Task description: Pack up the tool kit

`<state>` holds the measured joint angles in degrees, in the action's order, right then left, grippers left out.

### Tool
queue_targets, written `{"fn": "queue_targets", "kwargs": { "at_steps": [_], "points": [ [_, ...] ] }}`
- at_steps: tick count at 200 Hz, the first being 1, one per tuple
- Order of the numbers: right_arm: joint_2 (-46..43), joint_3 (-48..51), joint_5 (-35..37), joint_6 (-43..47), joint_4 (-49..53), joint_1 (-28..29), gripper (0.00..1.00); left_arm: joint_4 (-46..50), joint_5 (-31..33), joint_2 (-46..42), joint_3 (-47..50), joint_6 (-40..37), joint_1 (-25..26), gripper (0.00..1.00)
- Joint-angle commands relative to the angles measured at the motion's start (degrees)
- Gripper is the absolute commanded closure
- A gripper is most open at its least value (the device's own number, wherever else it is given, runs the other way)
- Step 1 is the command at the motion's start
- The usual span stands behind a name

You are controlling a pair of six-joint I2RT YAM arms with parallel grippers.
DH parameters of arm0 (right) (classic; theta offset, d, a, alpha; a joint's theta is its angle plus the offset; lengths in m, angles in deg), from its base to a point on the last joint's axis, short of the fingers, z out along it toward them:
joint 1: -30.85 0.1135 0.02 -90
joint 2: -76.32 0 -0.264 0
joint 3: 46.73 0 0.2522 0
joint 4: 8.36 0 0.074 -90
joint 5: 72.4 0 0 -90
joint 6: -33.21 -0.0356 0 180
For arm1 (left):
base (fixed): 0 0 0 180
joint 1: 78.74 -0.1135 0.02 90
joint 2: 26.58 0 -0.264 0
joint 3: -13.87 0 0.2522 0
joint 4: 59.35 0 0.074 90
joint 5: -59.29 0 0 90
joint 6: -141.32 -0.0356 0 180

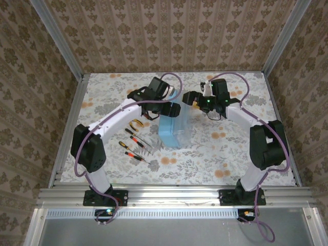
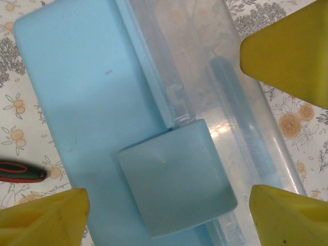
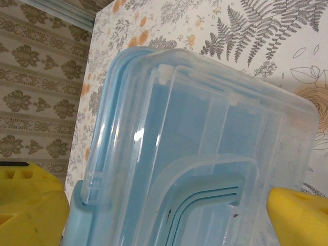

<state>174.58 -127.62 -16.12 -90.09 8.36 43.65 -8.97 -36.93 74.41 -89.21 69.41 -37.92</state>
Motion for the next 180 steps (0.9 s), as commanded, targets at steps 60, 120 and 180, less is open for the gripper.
{"fn": "queue_targets", "kwargs": {
  "at_steps": [60,120,180],
  "points": [
    [2.7,-3.4,-0.1,-1.2,-0.3,2.4,0.0,9.5,-4.9,4.4,-7.9,4.4,-0.3,0.22],
    [3.2,-2.0,-0.2,-2.0,-1.0,3.3,0.0,20.9,-4.4,10.7,-18.8,5.3,1.4,0.27],
    [4.2,-0.6,-1.5,-4.2,-4.4,3.4,0.0,25.6,0.2,12.4,-21.2,7.0,1.8,0.27]
  ]
}}
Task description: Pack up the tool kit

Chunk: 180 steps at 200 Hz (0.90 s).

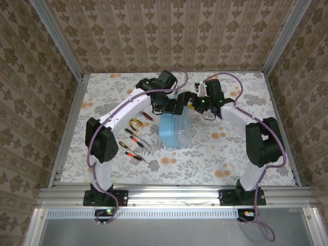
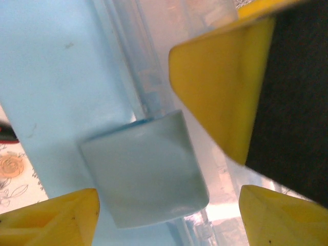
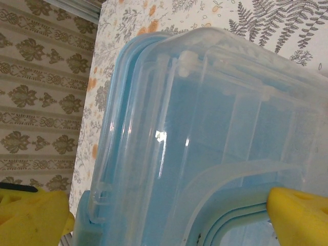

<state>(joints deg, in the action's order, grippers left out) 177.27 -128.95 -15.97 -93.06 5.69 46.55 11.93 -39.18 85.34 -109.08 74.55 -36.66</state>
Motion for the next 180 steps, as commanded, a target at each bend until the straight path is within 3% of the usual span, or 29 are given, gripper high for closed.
{"fn": "queue_targets", "kwargs": {
  "at_steps": [1,180],
  "points": [
    [1.6,0.8,-1.7,-1.3,-1.8,0.5,0.0,4.7,2.5,1.5,-1.4,1.9,0.5,0.27],
    [5.0,0.7,-3.8,-4.2,-6.1,1.6,0.01,-5.5,2.0,0.3,1.3,6.7,0.2,0.32]
  ]
}}
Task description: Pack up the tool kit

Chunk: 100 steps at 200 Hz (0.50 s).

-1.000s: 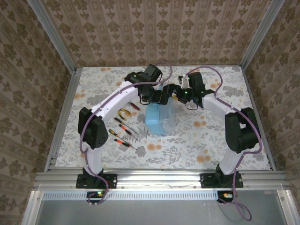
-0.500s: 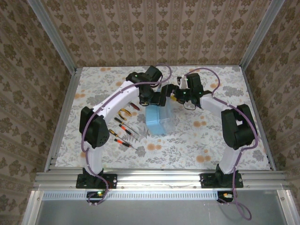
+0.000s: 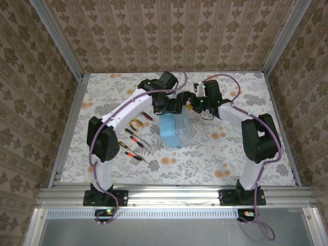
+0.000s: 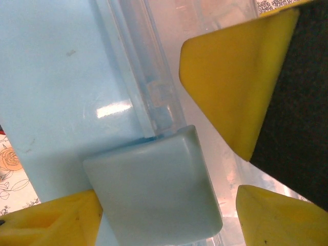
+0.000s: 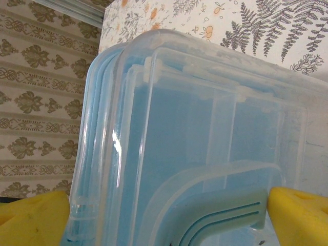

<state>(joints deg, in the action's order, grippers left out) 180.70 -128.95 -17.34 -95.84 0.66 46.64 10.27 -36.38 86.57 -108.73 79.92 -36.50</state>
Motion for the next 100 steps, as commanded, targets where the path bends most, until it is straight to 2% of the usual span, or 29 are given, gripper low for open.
{"fn": "queue_targets", "kwargs": {
  "at_steps": [1,100],
  "points": [
    [1.6,0.7,-2.4,-1.4,-1.0,1.5,0.01,-3.9,-0.8,-0.9,1.0,1.3,0.0,0.32],
    [2.1,1.1,-2.9,-2.0,-2.0,2.2,0.02,-7.1,-0.5,-1.4,5.4,2.7,0.0,0.56]
  ]
}}
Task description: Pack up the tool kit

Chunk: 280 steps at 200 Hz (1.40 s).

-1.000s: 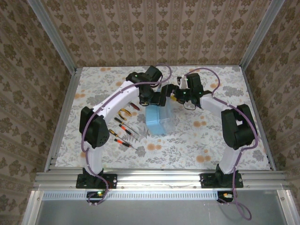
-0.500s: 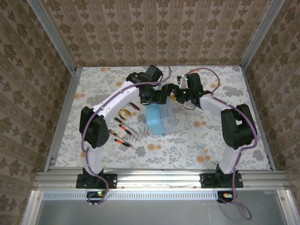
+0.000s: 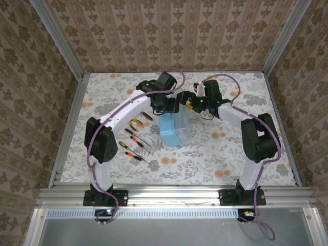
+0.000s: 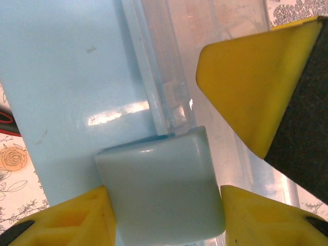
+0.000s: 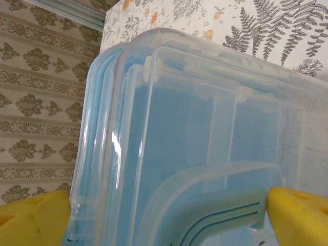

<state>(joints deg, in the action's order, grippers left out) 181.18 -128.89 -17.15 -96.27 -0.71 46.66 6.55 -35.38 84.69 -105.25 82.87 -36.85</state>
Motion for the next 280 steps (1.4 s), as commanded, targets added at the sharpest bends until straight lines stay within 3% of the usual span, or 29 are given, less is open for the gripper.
{"fn": "queue_targets", "kwargs": {
  "at_steps": [1,58,134,280],
  "points": [
    [1.7,1.1,-3.1,-1.5,-0.7,2.1,0.02,-3.5,-1.5,0.5,2.0,-0.2,0.4,0.56],
    [2.4,1.3,-3.2,-1.7,-1.0,2.7,0.03,-6.8,-2.0,-1.1,5.0,0.2,0.4,0.58],
    [2.8,1.5,-3.0,-1.1,0.1,2.7,0.03,-13.8,-5.0,-5.0,11.0,-0.1,-0.5,0.9],
    [3.6,0.0,-2.2,-0.1,3.1,2.7,0.03,-31.3,-9.2,-12.9,25.1,1.1,-3.4,0.95]
  ]
}}
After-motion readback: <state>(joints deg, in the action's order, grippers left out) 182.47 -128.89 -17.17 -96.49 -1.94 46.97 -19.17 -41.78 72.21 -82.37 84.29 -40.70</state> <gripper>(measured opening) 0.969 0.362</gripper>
